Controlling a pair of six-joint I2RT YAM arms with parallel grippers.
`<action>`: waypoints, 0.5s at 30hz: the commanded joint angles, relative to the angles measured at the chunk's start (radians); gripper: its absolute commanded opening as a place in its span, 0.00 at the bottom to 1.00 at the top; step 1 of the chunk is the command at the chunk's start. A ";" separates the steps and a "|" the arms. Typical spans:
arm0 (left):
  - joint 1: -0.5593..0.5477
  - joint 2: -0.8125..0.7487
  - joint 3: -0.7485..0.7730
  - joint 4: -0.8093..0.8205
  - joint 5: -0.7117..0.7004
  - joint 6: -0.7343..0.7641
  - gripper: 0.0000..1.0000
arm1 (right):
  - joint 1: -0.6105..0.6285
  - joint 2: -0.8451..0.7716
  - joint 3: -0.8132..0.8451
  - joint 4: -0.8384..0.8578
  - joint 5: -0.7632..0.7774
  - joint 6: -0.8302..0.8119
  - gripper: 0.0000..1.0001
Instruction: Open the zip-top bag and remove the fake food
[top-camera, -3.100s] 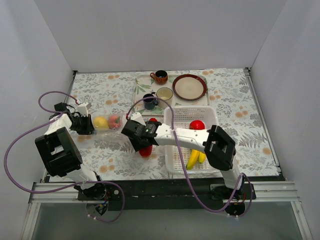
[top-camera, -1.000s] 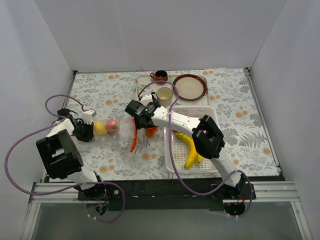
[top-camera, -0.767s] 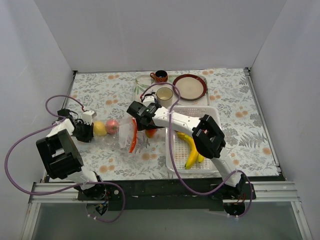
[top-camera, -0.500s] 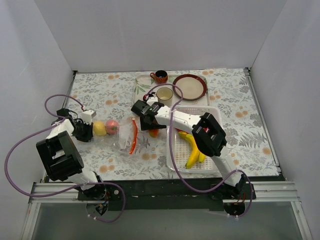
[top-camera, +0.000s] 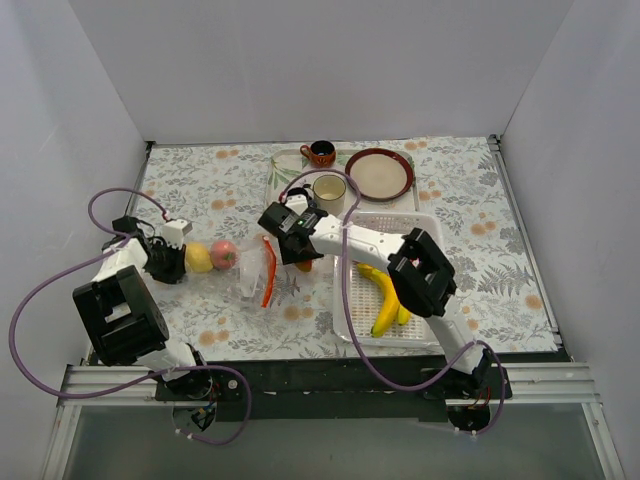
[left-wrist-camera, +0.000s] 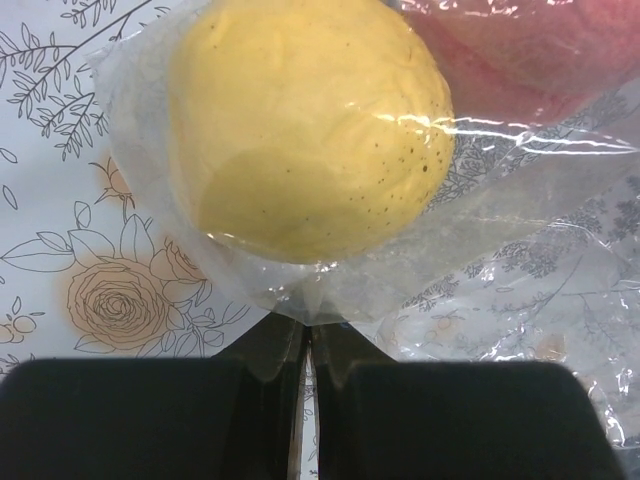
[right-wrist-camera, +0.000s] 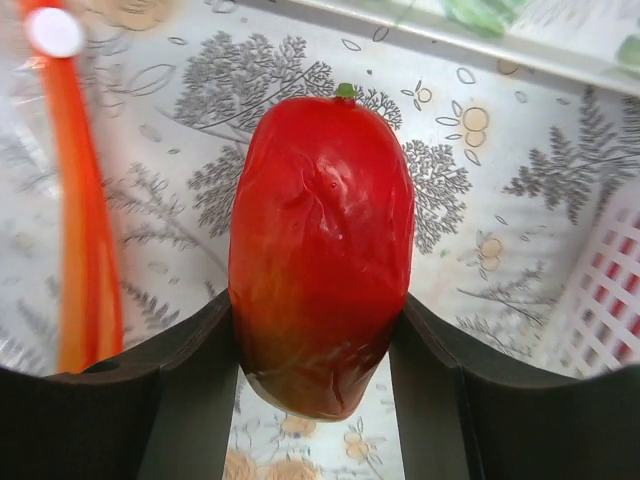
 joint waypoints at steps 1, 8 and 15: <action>0.006 -0.021 0.046 -0.001 0.006 0.004 0.00 | 0.028 -0.242 -0.020 0.005 0.122 -0.059 0.16; -0.016 0.002 0.194 -0.172 0.107 -0.069 0.00 | 0.028 -0.526 -0.270 -0.073 0.335 -0.005 0.15; -0.063 -0.007 0.309 -0.321 0.224 -0.096 0.00 | -0.030 -0.795 -0.674 -0.081 0.385 0.180 0.40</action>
